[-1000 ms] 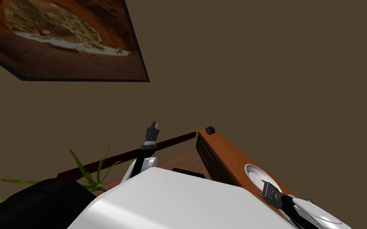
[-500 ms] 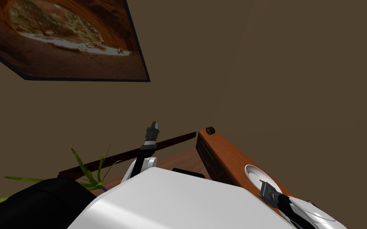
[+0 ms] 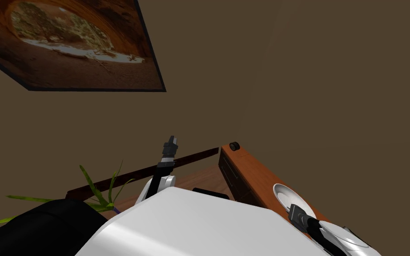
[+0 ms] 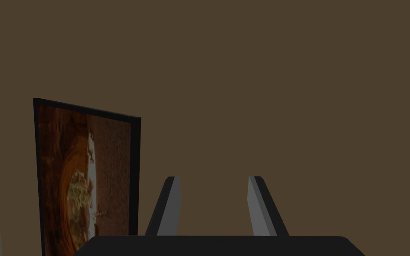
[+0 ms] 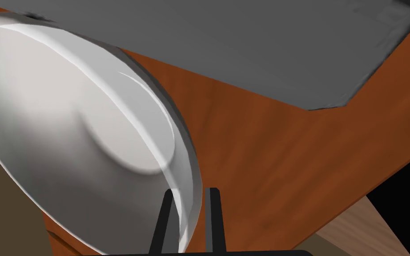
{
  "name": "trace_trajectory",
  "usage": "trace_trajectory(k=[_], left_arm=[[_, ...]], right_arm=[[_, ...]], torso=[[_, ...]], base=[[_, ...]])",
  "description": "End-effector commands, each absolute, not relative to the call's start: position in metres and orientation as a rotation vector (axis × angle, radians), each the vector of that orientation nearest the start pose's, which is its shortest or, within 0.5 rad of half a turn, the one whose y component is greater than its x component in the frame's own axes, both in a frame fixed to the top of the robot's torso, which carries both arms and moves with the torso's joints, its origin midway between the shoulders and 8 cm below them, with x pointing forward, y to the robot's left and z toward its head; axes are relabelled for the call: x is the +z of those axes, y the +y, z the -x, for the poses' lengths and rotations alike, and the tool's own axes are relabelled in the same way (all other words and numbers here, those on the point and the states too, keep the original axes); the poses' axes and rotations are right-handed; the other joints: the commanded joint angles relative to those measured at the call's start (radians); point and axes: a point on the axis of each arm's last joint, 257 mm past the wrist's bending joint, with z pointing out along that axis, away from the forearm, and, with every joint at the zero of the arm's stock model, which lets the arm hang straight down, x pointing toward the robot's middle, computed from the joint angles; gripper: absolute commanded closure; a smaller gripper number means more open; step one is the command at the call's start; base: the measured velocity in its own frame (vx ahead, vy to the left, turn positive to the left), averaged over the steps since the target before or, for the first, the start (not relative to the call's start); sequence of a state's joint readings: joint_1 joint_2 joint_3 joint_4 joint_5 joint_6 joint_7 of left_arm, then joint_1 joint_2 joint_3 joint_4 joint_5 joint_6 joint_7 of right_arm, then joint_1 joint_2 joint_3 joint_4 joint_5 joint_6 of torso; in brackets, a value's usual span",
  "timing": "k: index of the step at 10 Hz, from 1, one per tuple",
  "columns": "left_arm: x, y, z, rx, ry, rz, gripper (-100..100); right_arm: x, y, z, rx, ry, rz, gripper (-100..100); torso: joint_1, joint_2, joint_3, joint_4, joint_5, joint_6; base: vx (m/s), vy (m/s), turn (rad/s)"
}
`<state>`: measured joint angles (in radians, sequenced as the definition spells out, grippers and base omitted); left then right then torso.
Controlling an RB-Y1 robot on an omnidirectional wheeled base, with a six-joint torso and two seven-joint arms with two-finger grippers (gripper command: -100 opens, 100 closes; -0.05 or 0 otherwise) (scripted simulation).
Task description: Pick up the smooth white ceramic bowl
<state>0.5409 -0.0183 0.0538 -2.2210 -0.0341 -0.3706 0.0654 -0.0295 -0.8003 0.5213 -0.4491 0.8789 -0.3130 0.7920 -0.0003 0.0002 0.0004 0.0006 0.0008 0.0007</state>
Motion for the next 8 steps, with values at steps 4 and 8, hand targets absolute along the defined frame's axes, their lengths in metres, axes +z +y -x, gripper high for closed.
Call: trace_trajectory(k=[4, 8], left_arm=[[-0.043, 0.310, -0.364, -1.211, 0.739, 0.858, 0], [-0.043, 0.310, -0.364, -1.211, 0.738, 0.858, 0]], right_arm=[[-0.547, -0.604, -0.222, -0.528, 2.533, 1.149, 0], [-0.535, -0.618, -0.224, -0.531, 2.528, 1.161, 0]], torso=[[0.001, 0.000, 0.000, 0.000, 0.000, 0.000], [0.007, 0.002, 0.001, 0.001, 0.002, 0.000]], base=[[0.000, 0.000, 0.000], [-0.011, 0.053, -0.036]])
